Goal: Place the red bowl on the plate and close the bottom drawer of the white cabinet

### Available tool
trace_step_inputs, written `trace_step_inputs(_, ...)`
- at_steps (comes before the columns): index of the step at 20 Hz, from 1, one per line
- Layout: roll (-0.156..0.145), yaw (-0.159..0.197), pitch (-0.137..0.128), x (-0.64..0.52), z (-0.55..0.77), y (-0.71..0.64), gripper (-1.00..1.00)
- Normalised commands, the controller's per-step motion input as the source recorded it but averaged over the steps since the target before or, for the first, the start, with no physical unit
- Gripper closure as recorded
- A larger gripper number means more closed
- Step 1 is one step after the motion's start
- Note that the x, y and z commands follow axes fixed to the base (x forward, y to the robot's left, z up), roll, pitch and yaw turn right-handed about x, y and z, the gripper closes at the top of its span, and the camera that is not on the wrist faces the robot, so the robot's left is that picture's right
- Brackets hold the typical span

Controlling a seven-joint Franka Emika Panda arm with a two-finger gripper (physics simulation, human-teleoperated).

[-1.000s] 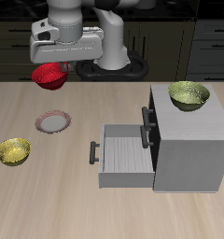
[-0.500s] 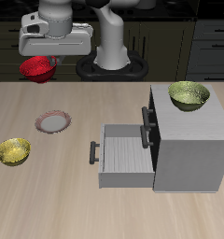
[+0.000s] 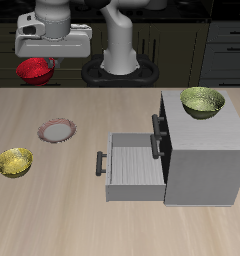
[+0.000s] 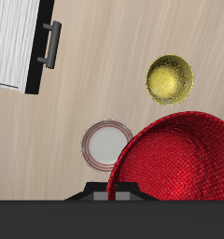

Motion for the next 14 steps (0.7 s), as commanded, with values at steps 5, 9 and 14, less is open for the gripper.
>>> trace_step_inputs(5,0.039,-0.025,0.039,-0.32,-0.14,-0.01,1.0)
trace_step_inputs(9,0.031,0.016,0.003,-0.1,-0.06,0.14,1.0)
trace_step_inputs(14,0.024,-0.01,0.002,-0.04,-0.05,0.11,1.0)
